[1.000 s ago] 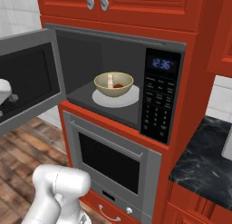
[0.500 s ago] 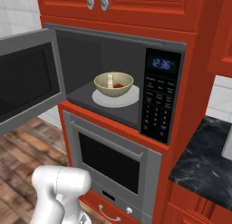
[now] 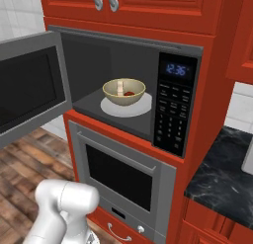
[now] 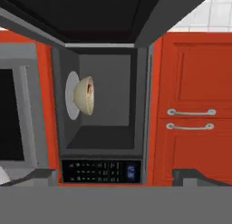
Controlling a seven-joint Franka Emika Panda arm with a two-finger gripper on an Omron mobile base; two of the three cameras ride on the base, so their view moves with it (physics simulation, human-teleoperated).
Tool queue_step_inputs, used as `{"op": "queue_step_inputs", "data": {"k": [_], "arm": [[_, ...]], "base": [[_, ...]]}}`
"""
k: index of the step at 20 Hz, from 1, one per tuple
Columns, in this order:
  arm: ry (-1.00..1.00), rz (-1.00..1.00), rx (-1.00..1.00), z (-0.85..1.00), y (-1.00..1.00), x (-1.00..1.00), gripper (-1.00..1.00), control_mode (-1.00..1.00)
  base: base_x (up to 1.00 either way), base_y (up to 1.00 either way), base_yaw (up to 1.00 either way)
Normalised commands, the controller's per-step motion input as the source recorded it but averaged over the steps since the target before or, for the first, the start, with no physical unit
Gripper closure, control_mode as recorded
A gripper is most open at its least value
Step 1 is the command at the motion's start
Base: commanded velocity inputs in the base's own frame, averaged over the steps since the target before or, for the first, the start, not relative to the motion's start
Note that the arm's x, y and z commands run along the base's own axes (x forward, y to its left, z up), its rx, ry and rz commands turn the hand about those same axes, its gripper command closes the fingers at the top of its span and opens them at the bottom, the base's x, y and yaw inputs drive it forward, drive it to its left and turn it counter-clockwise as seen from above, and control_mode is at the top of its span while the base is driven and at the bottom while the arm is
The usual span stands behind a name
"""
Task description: Place the bowl containing the steak and bell pepper in the microwave. Close the microwave door and press the start button to microwave the meal.
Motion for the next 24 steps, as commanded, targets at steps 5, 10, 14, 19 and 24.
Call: {"op": "queue_step_inputs", "data": {"k": [5, 10, 14, 19, 24], "arm": [[0.04, 0.0, -0.28, -0.08, 0.82, 0.04, -1.0, -1.0], [0.06, 0.0, -0.21, -0.18, 0.73, 0.19, -1.0, -1.0], [0.06, 0.0, -0.11, -0.14, 0.53, 0.4, -1.0, -1.0], [0.07, -0.04, -0.12, -0.15, 0.59, 0.51, -1.0, -1.0], [0.06, -0.07, -0.13, -0.18, 0.61, 0.54, -1.0, -1.0]], "base": [[0.0, 0.0, 0.0], [0.0, 0.0, 0.0], [0.0, 0.0, 0.0], [0.0, 0.0, 0.0], [0.0, 0.0, 0.0]]}}
